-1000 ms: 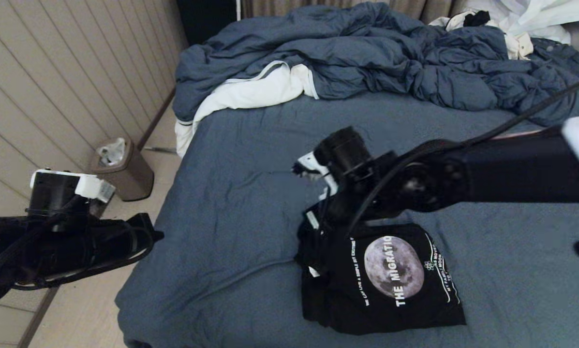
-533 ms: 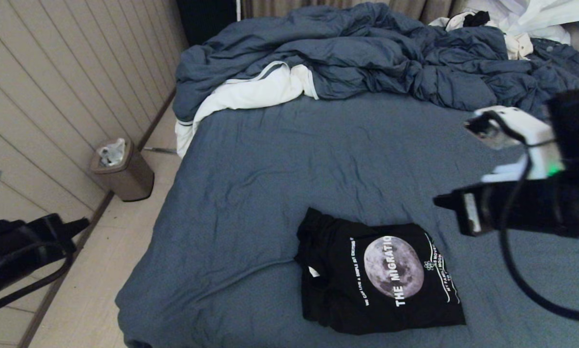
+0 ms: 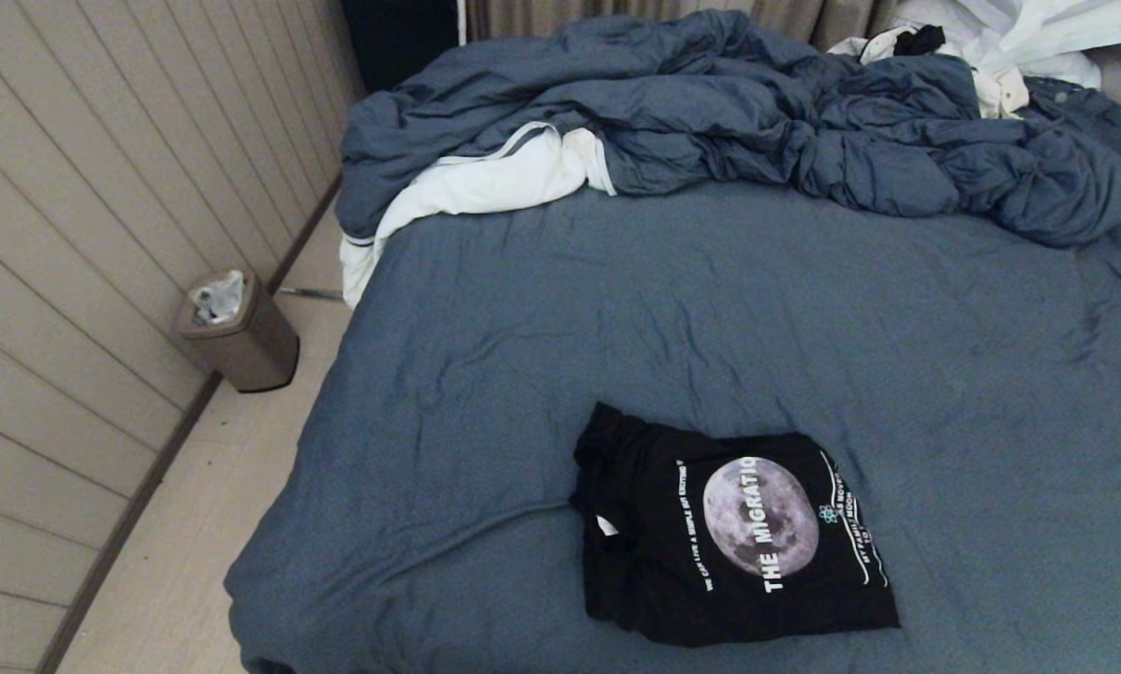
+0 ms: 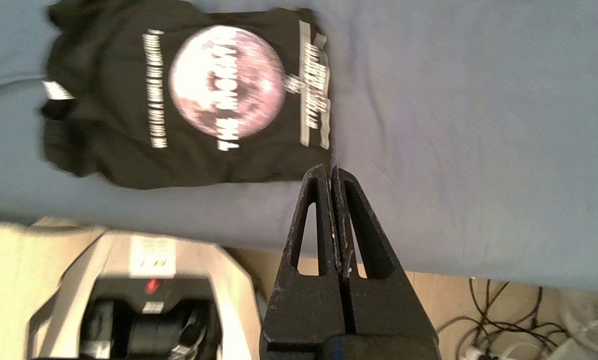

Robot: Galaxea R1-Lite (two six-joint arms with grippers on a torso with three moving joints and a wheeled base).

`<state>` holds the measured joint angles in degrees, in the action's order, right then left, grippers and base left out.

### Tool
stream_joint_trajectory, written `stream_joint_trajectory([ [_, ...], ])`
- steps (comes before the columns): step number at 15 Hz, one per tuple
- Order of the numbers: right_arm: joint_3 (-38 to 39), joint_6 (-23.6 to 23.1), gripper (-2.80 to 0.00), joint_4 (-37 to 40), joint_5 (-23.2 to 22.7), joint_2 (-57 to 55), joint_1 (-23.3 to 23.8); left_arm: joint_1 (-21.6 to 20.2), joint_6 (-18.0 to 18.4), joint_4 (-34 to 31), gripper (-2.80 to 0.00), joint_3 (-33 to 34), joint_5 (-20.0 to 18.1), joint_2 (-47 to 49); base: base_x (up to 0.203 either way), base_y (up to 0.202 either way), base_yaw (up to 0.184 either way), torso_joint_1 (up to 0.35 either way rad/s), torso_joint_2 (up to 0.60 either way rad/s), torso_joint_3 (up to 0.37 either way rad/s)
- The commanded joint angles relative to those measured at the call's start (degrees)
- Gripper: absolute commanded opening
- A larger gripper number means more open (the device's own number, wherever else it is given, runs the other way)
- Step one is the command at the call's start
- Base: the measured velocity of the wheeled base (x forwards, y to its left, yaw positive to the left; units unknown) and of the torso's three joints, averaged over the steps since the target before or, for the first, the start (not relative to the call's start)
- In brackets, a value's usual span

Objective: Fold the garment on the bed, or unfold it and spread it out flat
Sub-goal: Unford the black T-shirt

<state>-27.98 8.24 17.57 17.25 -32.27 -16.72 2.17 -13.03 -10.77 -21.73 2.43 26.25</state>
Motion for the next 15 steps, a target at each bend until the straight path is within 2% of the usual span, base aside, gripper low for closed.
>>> stream_joint_trajectory([
  [1, 9.4, -0.1, -2.80, -1.8, 0.8, 12.1, 2.6, -0.3, 0.5, -2.5, -2.80, 3.0, 0.2, -11.3, 0.000, 0.000, 0.000, 0.000, 0.00, 0.000],
  [3, 15.1, 0.1, -2.80, -2.9, 2.5, 16.2, 6.7, -0.9, 1.6, -4.9, -2.80, 5.0, 0.6, -15.5, 0.000, 0.000, 0.000, 0.000, 0.00, 0.000],
  [5, 18.8, 1.8, -2.80, -5.0, 9.4, 16.5, 7.5, -1.5, 1.9, -5.6, -2.80, 7.0, 1.0, -18.8, 0.000, 0.000, 0.000, 0.000, 0.00, 0.000],
  [6, 19.9, 2.0, -2.80, -8.5, 11.9, 16.5, 7.5, -1.5, 2.0, -5.7, -2.80, 7.9, 1.1, -21.1, 0.000, 0.000, 0.000, 0.000, 0.00, 0.000],
  [7, 21.4, 1.0, -2.80, -12.0, 13.9, 16.5, 7.6, -1.6, 2.2, -5.9, -2.80, 8.7, 1.1, -23.5, 0.000, 0.000, 0.000, 0.000, 0.00, 0.000],
  [9, 23.3, -5.1, -2.80, -17.2, 15.5, 16.5, 7.6, -1.6, 4.1, -6.7, -2.80, 11.5, 1.8, -26.2, 0.000, 0.000, 0.000, 0.000, 0.00, 0.000],
  [11, 23.4, -7.4, -2.80, -17.0, 16.5, 16.6, 11.7, -1.6, 4.3, -6.3, -2.80, 14.2, 3.7, -26.2, 0.000, 0.000, 0.000, 0.000, 0.00, 0.000],
  [13, 23.2, -8.9, -2.80, -16.9, 18.8, 17.0, 19.0, -1.6, 4.4, -3.9, -2.80, 14.9, 3.9, -26.2, 0.000, 0.000, 0.000, 0.000, 0.00, 0.000],
  [15, 22.9, -9.4, -2.80, -17.3, 20.1, 20.1, 18.3, -1.6, 6.6, -3.5, -2.80, 15.4, 2.5, -26.2, 0.000, 0.000, 0.000, 0.000, 0.00, 0.000],
])
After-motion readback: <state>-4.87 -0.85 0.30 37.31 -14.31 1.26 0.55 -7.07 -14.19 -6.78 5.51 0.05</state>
